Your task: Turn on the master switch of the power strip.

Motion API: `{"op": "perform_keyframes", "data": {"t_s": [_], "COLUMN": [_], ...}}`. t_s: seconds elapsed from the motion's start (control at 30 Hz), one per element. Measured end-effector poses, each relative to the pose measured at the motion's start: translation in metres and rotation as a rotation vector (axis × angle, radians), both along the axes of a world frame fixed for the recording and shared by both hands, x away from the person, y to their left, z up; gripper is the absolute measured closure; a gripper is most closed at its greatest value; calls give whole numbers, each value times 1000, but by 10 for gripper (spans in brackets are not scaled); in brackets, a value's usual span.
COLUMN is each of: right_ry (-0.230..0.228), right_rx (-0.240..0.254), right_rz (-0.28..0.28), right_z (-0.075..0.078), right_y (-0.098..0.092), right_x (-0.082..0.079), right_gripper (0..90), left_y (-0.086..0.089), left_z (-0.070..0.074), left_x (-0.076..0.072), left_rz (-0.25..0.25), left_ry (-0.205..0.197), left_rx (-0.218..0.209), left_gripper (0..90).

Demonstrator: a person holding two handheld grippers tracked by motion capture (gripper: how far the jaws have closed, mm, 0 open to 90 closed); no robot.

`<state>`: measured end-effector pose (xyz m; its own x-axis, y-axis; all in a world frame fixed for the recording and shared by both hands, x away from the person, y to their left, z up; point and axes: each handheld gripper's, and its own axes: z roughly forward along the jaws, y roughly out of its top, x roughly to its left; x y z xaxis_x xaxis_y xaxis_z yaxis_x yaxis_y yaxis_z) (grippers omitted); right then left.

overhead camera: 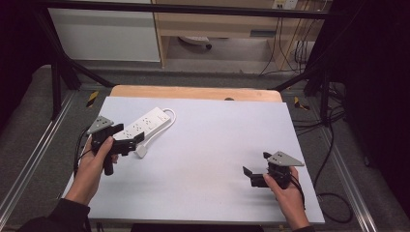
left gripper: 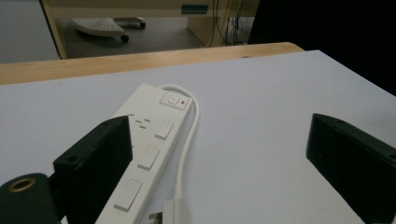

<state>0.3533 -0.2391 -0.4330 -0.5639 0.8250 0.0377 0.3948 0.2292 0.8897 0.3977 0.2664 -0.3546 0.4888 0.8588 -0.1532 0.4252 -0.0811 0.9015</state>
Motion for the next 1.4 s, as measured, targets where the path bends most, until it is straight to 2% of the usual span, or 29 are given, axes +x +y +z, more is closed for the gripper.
{"op": "perform_keyframes", "data": {"t_s": [0.47,0.93,1.4], "right_ry": [-1,6,6], "right_rx": [-4,-8,-8], "right_rz": [4,6,8], "right_z": [0,-1,-2], "right_y": [0,1,1], "right_x": [0,0,0], "right_gripper": [30,30,30], "left_y": [12,29,39], "left_z": [0,-14,-39], "left_x": [-21,-37,-55], "left_rz": [-8,1,-3], "left_ry": [-4,9,6], "left_rx": [-1,-10,-14], "left_gripper": [67,67,67]}}
